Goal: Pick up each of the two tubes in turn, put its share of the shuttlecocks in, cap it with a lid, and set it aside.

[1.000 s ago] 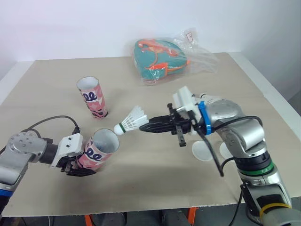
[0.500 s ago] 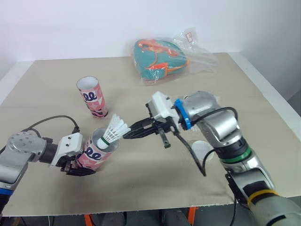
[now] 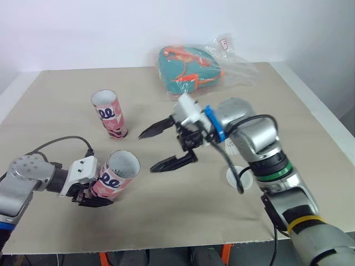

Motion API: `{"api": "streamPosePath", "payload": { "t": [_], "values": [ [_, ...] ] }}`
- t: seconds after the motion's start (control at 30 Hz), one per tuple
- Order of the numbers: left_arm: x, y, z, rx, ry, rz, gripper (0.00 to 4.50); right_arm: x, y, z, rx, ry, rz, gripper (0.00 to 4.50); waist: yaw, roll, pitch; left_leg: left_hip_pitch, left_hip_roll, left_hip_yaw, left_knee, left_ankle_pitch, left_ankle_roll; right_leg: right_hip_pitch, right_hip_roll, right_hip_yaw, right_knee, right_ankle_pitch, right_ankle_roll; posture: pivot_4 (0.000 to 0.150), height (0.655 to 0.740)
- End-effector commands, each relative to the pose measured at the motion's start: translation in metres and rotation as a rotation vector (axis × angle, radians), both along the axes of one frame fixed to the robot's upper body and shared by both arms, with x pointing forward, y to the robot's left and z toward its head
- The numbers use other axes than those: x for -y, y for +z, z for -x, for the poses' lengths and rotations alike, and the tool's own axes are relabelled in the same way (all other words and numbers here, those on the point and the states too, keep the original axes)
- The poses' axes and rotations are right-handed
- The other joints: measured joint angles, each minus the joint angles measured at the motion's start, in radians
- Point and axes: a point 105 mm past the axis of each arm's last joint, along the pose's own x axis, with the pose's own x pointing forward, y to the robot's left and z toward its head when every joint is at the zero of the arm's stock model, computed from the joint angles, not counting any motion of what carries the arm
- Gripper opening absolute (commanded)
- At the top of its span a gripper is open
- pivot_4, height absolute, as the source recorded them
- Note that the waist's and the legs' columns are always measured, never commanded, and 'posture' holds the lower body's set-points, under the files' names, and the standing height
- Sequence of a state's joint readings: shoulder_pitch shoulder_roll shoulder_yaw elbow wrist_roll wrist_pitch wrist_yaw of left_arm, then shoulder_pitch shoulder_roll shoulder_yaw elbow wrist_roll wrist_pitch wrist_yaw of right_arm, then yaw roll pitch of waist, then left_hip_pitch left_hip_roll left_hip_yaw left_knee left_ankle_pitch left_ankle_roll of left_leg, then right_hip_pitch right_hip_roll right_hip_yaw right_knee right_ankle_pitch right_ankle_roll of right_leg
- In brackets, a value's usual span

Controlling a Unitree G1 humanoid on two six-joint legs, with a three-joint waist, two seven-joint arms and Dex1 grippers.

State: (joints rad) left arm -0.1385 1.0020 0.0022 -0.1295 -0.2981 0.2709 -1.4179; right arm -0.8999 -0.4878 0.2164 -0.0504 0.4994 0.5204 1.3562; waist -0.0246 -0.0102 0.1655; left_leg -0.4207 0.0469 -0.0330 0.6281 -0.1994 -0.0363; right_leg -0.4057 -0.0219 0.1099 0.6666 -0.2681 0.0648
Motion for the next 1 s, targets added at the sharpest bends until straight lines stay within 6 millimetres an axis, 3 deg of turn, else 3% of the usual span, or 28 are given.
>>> {"api": "streamPosePath", "payload": {
  "t": [0.03, 0.23, 0.4, 0.6, 0.77, 1.0],
  "values": [
    [0.005, -0.013, 0.011, -0.066, -0.023, 0.004, 3.39, 0.025, 0.007, 0.002, -0.008, -0.118, -0.064, 4.45, 0.000, 0.000, 0.000, 0.000, 0.000, 0.000, 0.000, 0.000, 0.000, 0.000, 0.000, 0.000, 0.000, 0.000, 0.000, 0.150, 0.7400],
    [0.003, -0.018, 0.015, -0.082, -0.023, 0.004, 3.39, 0.079, -0.023, 0.008, -0.133, -0.468, -0.105, 4.45, 0.000, 0.002, 0.000, 0.000, 0.000, 0.000, -0.003, -0.003, 0.004, -0.001, 0.000, 0.000, 0.000, -0.003, -0.001, 0.150, 0.7400],
    [0.004, -0.020, 0.011, -0.087, -0.045, 0.007, 3.39, 0.118, -0.061, 0.024, -0.206, -0.745, -0.051, 4.45, 0.002, 0.002, 0.000, 0.000, -0.001, 0.001, -0.002, -0.003, 0.004, 0.000, 0.000, 0.001, 0.000, -0.004, 0.000, 0.150, 0.7400],
    [0.007, -0.024, 0.007, -0.094, -0.076, 0.003, 3.39, 0.141, -0.089, 0.029, -0.285, -0.883, 0.009, 4.45, -0.001, 0.002, 0.000, 0.002, 0.000, 0.002, 0.002, -0.003, 0.005, 0.002, 0.000, 0.001, 0.000, -0.004, 0.007, 0.150, 0.7400],
    [0.010, -0.027, 0.003, -0.092, -0.085, 0.013, 3.39, 0.169, -0.100, 0.001, -0.236, -1.136, -0.035, 4.45, -0.001, 0.002, 0.000, 0.004, -0.001, 0.003, 0.008, -0.003, 0.005, 0.006, -0.001, 0.002, -0.001, -0.004, 0.005, 0.150, 0.7400],
    [0.011, -0.032, 0.002, -0.096, -0.087, 0.019, 3.39, 0.165, -0.105, -0.018, -0.224, -1.215, -0.057, 4.45, 0.004, 0.005, -0.002, 0.005, -0.001, 0.004, 0.008, -0.002, 0.005, 0.007, -0.001, 0.003, -0.001, -0.004, 0.006, 0.150, 0.7400]
  ]
}}
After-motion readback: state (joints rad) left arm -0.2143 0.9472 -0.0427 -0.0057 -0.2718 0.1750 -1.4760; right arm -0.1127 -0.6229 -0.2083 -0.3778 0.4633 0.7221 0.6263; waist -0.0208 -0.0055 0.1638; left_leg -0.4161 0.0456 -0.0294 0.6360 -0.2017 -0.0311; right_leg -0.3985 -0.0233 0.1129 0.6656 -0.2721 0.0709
